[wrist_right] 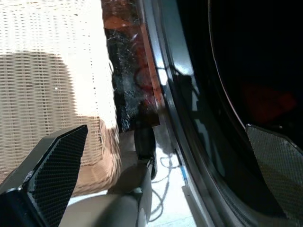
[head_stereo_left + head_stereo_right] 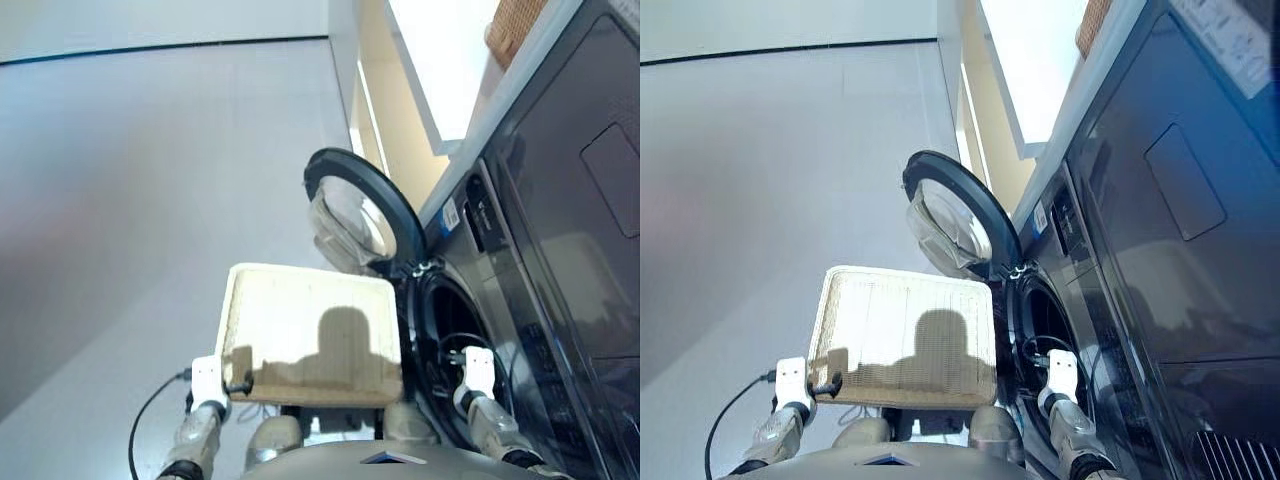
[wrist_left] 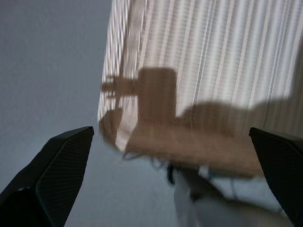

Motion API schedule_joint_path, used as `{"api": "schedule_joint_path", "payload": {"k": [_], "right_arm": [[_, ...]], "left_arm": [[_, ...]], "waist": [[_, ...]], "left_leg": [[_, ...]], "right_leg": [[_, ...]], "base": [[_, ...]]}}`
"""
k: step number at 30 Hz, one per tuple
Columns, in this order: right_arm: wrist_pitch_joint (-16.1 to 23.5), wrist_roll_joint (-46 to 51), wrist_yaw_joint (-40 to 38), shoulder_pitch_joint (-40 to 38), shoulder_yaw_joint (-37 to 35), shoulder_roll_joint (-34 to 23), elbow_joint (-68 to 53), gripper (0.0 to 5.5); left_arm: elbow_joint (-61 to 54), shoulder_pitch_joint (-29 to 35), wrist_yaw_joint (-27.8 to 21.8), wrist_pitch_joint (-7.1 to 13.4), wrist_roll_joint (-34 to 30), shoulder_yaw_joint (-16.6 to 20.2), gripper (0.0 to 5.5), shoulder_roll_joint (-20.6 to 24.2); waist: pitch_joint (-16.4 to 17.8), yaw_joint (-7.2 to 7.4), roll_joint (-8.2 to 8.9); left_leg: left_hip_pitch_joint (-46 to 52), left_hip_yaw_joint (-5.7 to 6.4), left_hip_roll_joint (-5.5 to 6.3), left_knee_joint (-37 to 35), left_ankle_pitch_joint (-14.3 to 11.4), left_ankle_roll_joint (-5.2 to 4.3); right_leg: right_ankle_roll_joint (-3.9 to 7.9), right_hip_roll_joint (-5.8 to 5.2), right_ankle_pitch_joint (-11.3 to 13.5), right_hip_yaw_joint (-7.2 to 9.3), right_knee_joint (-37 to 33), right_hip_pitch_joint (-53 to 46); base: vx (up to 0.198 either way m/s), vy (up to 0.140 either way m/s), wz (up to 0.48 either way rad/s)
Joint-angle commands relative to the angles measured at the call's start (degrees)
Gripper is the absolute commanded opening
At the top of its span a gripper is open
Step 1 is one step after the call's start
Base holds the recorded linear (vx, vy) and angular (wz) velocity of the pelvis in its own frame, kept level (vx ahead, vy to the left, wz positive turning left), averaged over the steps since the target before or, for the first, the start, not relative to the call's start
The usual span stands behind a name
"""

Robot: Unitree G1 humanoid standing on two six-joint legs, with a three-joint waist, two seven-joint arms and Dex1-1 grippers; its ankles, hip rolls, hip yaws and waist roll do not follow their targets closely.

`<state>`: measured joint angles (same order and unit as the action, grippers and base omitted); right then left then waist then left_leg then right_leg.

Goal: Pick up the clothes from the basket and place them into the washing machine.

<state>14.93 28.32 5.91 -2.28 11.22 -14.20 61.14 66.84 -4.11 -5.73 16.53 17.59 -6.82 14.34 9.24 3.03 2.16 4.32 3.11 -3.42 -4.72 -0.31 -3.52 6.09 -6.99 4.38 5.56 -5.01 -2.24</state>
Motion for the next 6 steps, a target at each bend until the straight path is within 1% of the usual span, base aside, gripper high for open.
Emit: {"api": "schedule_joint_path", "payload": {"k": [1, 3, 6], "right_arm": [[-0.2, -0.8, -0.5, -1.3, -3.4, -1.6, 1.1, 5.50], [-0.6, -1.1, -0.4, -1.6, -3.5, -1.3, 1.8, 5.50], [-1.1, -1.2, -0.2, -1.4, -3.5, -1.0, 2.6, 5.50]], "left_arm": [[2.8, 2.4, 1.7, 0.2, -2.7, 0.9, 5.50, -1.2], [3.4, 2.1, 1.4, -0.2, -3.3, 0.7, 5.50, -1.5], [3.7, 1.7, -0.1, -1.1, -2.7, 0.2, 5.50, -1.8]], "waist": [[-1.7, -0.13, -1.04], [-2.4, -0.12, -1.04], [-3.3, -0.10, -1.09]], "left_leg": [[-0.9, -3.09, 2.88, -0.3, 1.9, 0.36], [-0.4, -3.05, 2.74, -0.3, 1.6, 0.27], [0.2, -3.08, 2.60, -0.3, 1.4, 0.22]], "right_leg": [[1.76, 0.69, -0.4, 0.75, 4.1, 1.2], [1.78, 0.67, -0.6, 0.96, 3.7, 0.4], [1.84, 0.66, -0.7, 1.22, 3.1, -0.5]], "base": [[0.051, -0.014, 0.042], [0.055, -0.009, 0.019], [0.000, 0.000, 0.000]]}}
